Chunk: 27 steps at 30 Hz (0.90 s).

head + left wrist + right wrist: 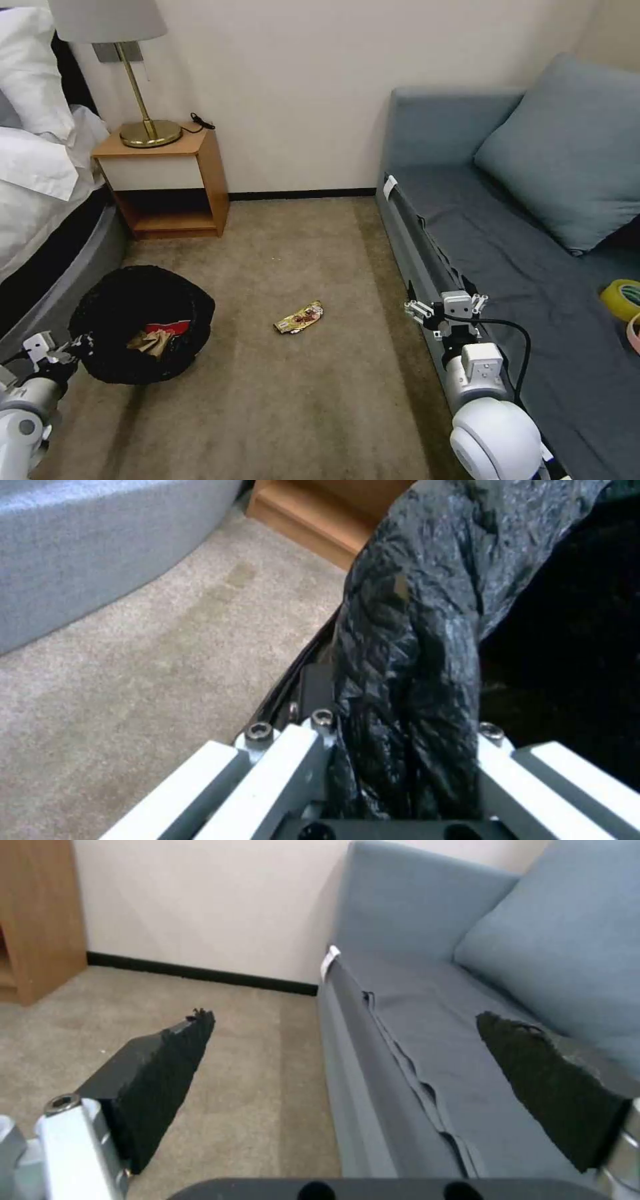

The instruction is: Pick up the trash bin, then pick up the garbage on the floor and place it into the trash bin.

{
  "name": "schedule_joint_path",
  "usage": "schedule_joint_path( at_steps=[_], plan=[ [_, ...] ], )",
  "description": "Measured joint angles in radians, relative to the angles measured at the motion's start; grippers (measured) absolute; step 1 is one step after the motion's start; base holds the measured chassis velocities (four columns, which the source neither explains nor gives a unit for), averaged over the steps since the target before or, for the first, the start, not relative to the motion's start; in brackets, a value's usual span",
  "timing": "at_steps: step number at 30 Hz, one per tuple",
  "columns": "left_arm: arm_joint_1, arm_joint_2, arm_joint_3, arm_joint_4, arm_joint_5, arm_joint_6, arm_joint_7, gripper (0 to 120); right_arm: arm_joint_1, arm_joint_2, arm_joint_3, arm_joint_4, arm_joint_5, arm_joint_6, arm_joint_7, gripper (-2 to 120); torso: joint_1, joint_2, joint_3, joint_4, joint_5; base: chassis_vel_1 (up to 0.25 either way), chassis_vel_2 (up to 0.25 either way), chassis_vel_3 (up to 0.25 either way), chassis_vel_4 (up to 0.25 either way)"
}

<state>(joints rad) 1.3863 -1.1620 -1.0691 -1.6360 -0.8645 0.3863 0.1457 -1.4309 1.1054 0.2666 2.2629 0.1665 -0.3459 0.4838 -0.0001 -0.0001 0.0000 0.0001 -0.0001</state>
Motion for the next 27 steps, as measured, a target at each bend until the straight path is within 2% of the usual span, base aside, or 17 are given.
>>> schedule_joint_path(
  at_steps=[27],
  plan=[
    [-0.001,-0.005,-0.012,0.008,-0.006,-0.010,0.009,2,-0.025,0.011,0.006,0.005,-0.015,0.017,-0.023,100,0.000,0.000,0.000,-0.0001,0.0000,0.000,0.000,0.000,0.000]
  ],
)
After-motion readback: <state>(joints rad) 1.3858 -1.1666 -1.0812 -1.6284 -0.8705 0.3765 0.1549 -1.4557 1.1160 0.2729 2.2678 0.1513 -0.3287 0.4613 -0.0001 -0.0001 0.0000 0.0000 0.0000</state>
